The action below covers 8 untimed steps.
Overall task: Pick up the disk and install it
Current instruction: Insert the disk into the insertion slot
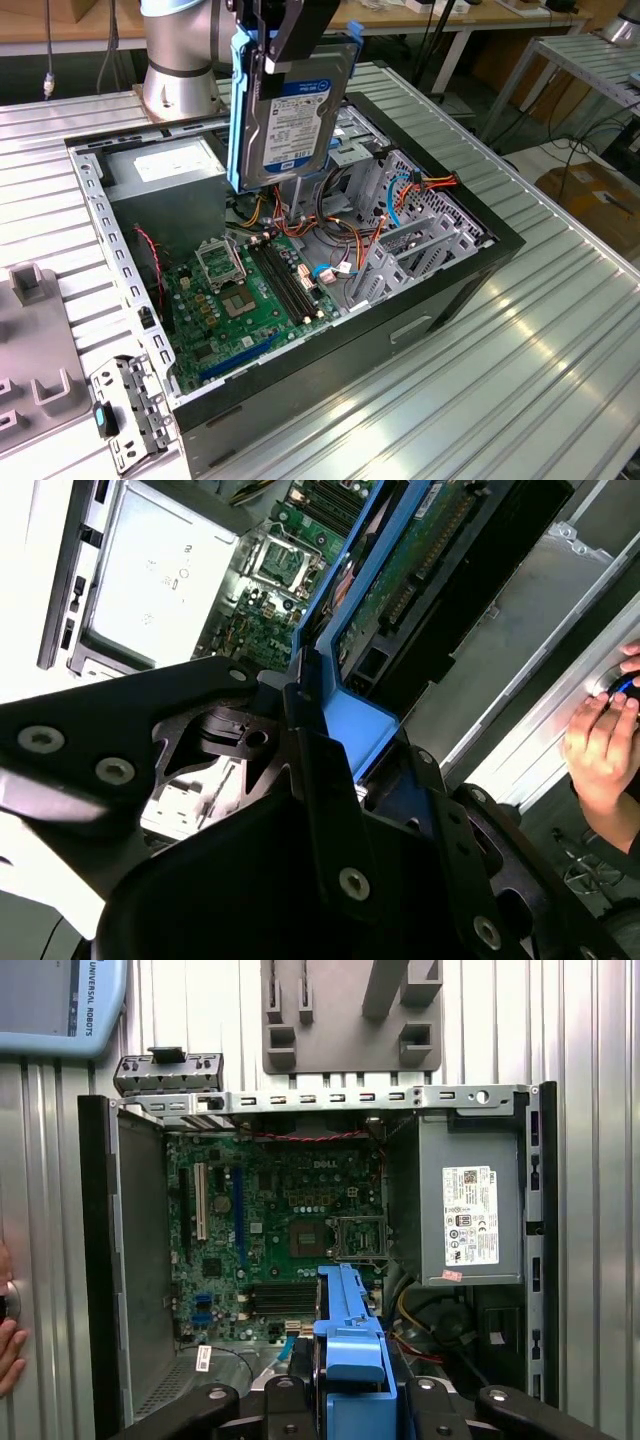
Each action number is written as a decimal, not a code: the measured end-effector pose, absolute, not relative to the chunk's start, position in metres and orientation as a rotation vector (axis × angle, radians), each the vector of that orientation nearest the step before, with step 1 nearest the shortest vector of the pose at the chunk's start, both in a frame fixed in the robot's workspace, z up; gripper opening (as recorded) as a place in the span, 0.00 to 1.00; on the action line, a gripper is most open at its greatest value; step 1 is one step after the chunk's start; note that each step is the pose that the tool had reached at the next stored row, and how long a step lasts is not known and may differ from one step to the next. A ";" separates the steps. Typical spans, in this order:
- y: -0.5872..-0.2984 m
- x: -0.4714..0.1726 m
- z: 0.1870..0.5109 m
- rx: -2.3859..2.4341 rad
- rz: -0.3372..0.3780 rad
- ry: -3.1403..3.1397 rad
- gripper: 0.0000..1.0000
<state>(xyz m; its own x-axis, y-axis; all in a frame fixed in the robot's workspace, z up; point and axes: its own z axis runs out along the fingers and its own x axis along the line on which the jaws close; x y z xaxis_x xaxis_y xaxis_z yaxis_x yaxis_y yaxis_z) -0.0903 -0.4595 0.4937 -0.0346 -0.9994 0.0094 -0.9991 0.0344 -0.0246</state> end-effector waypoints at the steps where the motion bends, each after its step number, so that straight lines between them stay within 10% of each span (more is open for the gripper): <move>1: -0.463 -0.090 0.494 -2.175 -0.038 2.252 0.37; 8: -0.485 -0.090 0.493 -2.176 -0.039 2.252 0.37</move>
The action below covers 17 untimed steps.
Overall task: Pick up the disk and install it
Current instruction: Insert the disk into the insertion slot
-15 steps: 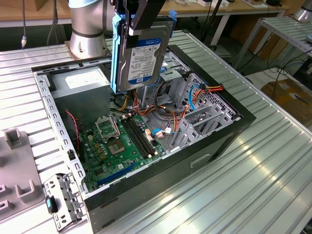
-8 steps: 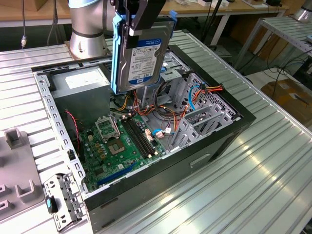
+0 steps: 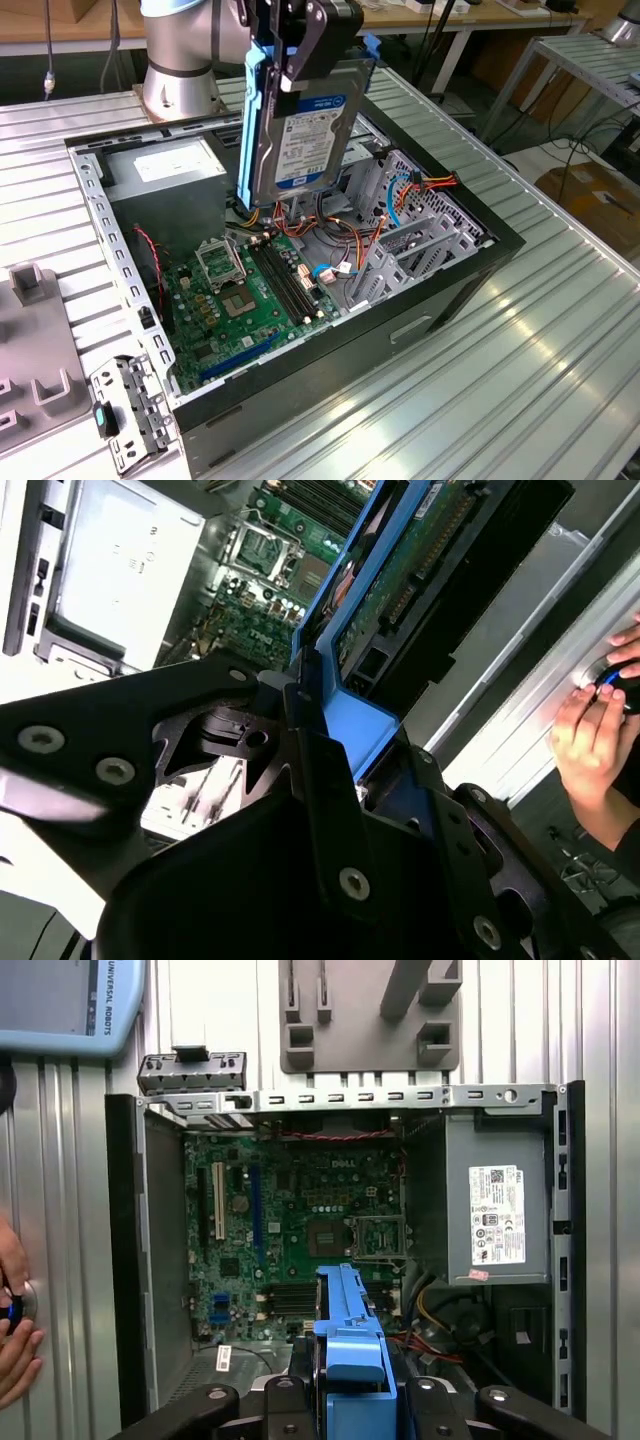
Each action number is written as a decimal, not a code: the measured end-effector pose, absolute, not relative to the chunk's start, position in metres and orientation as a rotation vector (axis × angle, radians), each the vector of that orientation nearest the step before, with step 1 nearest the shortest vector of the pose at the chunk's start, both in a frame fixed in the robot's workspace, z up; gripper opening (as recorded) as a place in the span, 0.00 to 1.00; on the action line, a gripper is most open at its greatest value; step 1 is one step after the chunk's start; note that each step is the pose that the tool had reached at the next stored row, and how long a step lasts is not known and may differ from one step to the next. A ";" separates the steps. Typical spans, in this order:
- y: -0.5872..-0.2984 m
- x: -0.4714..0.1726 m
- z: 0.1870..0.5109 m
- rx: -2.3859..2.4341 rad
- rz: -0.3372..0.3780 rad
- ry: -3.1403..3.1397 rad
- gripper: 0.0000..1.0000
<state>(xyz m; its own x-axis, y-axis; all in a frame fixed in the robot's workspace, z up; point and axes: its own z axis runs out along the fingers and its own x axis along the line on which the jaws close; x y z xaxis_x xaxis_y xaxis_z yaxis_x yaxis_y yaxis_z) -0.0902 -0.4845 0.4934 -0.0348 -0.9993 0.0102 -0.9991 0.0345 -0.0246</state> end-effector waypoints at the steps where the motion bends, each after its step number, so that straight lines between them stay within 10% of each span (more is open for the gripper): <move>1: -0.489 -0.090 0.493 -2.176 -0.039 2.253 0.37; 17: -0.515 -0.047 0.490 -2.177 -0.041 2.253 0.37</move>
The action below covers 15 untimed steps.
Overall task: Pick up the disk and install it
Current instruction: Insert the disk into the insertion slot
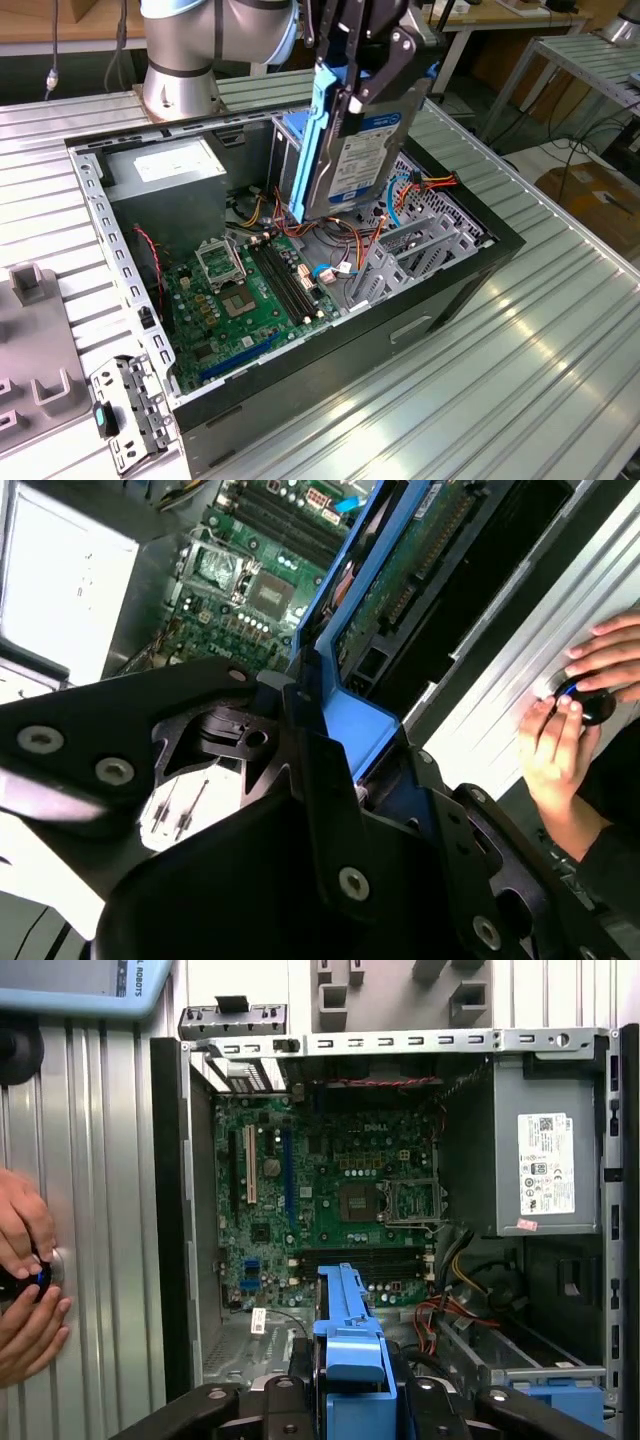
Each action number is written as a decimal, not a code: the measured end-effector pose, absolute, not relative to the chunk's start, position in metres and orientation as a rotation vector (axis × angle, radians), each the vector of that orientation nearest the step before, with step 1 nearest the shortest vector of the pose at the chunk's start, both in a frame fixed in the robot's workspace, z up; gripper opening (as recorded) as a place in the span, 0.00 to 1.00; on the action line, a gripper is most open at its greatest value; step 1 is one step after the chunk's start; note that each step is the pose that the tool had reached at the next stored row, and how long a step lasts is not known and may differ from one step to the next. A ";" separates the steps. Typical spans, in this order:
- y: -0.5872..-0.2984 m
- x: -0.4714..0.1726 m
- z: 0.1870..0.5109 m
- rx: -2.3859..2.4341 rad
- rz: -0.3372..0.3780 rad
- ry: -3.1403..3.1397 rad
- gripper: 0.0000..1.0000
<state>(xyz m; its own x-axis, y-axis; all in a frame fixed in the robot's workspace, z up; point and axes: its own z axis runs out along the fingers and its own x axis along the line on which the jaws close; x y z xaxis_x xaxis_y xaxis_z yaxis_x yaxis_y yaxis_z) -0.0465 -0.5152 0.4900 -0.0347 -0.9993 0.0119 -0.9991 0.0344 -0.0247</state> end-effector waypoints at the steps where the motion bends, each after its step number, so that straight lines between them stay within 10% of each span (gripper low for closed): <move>1: -0.516 -0.041 0.490 -2.176 -0.041 2.253 0.37; 15: -0.541 -0.037 0.489 -2.177 -0.041 2.253 0.37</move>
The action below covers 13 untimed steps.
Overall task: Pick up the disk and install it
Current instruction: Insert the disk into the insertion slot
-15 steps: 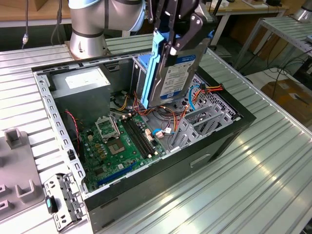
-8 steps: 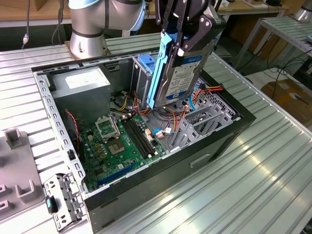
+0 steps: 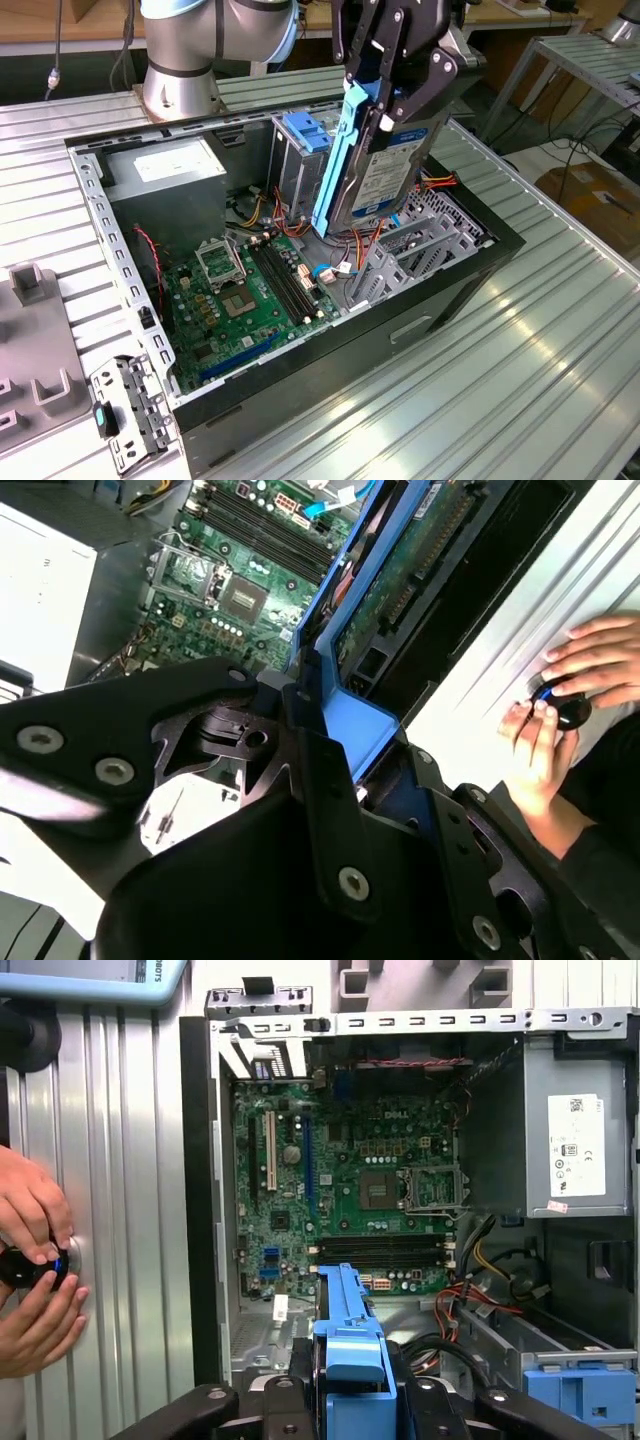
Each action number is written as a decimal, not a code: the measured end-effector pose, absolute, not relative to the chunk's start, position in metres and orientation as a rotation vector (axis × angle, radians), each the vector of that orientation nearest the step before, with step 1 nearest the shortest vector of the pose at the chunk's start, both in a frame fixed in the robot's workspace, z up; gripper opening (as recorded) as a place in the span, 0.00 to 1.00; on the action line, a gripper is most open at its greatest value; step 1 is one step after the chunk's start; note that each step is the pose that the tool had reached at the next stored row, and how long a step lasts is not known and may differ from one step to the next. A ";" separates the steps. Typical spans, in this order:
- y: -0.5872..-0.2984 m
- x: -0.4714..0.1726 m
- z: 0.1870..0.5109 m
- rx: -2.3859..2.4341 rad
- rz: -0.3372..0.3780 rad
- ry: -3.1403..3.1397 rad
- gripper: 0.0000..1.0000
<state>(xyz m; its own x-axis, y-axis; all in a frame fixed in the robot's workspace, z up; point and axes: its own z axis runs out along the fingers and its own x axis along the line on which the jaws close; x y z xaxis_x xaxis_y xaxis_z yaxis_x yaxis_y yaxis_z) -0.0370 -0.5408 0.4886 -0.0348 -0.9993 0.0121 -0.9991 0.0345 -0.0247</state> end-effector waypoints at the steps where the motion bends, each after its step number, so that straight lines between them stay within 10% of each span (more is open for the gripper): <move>1: -0.542 -0.036 0.489 -2.177 -0.041 2.253 0.37; 13: -0.543 -0.029 0.488 -2.177 -0.041 2.253 0.37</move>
